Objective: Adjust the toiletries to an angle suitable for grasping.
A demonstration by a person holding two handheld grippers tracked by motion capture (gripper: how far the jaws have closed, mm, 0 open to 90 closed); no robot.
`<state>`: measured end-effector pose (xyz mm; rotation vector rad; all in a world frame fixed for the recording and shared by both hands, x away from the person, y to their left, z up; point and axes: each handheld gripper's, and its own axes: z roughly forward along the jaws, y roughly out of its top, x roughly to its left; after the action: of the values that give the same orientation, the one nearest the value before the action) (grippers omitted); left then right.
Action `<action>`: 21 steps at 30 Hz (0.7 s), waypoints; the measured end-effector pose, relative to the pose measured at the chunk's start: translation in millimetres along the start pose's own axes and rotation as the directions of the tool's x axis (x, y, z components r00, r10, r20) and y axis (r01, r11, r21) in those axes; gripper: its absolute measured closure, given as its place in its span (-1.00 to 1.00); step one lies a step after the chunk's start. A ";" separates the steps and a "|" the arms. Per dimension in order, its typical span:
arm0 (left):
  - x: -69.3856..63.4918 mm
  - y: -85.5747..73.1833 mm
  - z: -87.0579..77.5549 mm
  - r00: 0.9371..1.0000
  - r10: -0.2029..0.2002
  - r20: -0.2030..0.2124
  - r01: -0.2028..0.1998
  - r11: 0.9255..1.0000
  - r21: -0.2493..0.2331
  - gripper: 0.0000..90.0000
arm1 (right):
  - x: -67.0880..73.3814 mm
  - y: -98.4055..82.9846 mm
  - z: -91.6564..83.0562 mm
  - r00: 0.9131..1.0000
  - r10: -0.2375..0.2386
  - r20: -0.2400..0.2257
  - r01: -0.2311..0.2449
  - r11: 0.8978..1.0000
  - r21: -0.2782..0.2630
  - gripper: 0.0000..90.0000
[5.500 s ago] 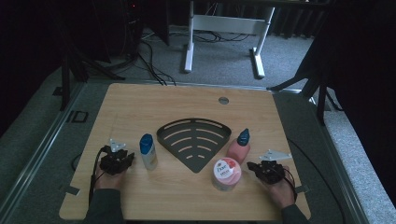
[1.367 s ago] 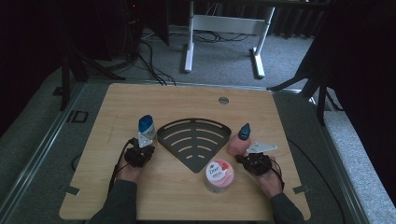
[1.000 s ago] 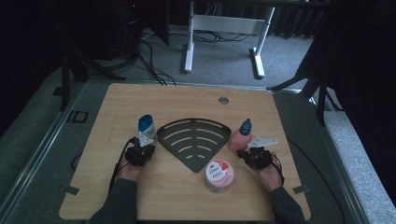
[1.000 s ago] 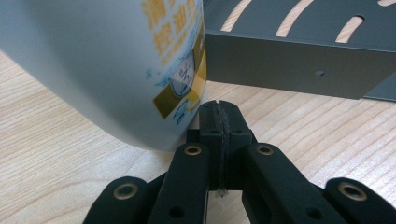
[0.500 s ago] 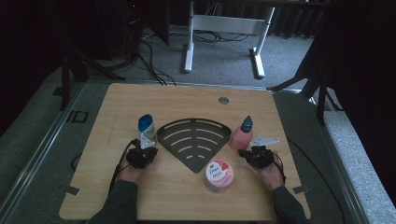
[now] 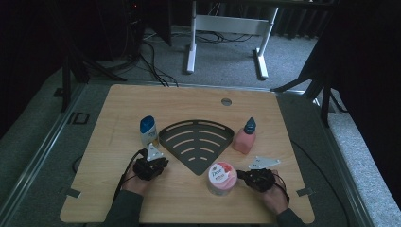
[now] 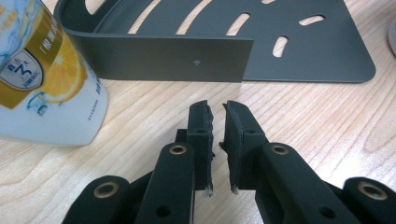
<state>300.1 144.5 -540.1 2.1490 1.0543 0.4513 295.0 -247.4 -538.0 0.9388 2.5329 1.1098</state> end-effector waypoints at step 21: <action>-16.9 -3.2 -6.4 0.994 0.062 0.093 -0.062 0.998 -0.006 0.70 | 22.2 15.4 21.2 0.996 -0.059 -0.064 0.060 0.998 0.011 1.00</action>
<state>284.4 135.3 -538.0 2.1827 0.9367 0.3772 294.2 -213.1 -540.4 0.8378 2.6034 1.1253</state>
